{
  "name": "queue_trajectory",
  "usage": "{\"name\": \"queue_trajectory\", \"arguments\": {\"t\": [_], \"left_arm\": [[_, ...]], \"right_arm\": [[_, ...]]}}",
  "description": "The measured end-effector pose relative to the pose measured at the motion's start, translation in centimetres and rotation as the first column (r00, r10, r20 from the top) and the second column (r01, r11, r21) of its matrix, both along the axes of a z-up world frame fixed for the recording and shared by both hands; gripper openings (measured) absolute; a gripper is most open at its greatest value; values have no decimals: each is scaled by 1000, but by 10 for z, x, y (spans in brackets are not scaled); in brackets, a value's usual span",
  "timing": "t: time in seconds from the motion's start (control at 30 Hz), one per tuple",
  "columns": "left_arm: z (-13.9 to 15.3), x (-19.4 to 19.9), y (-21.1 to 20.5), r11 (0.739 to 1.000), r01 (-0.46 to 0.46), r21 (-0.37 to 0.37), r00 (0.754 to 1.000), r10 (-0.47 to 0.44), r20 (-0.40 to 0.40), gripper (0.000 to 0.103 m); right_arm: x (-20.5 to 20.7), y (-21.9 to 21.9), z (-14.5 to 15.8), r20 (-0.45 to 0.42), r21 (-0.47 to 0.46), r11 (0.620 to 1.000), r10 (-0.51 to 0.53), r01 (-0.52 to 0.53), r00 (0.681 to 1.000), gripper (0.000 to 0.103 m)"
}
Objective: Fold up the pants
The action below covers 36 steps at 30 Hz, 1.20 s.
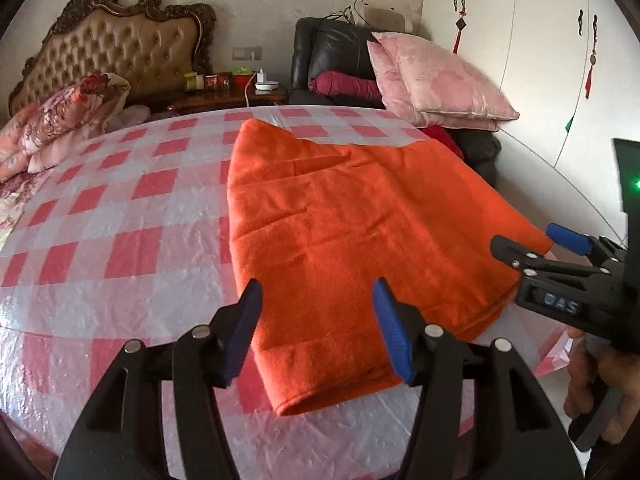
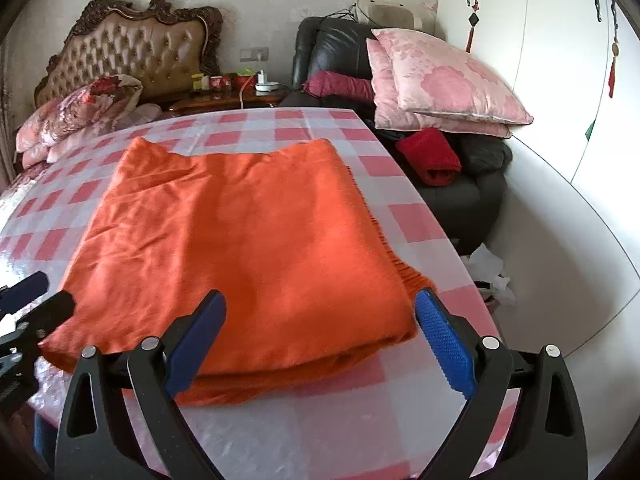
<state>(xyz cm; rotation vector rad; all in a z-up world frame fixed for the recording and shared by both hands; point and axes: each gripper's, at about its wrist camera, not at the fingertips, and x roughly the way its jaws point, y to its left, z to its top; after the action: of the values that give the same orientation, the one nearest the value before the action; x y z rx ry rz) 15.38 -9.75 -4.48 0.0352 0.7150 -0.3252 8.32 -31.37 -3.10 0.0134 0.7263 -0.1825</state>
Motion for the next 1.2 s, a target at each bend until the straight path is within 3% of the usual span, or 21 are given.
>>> {"name": "queue_trajectory", "arguments": {"t": [0.47, 0.63, 0.8, 1.0, 1.2], "left_arm": [[0, -12, 2, 1000, 17, 9, 1000, -17, 1, 59], [29, -43, 3, 999, 36, 15, 995, -37, 92, 101], [49, -63, 7, 991, 106, -83, 989, -97, 110, 101], [48, -65, -2, 992, 112, -58, 990, -107, 89, 101], [49, -61, -7, 999, 39, 11, 995, -40, 93, 101]], "right_arm": [[-5, 5, 4, -20, -12, 1000, -5, 5, 1000, 92], [-34, 10, 22, -1, -15, 1000, -23, 23, 1000, 92], [-59, 7, 31, 16, 5, 999, -42, 42, 999, 92], [-63, 0, 32, 12, 8, 999, -54, 54, 998, 92], [-61, 0, 29, 4, 9, 999, -47, 47, 999, 92]]}}
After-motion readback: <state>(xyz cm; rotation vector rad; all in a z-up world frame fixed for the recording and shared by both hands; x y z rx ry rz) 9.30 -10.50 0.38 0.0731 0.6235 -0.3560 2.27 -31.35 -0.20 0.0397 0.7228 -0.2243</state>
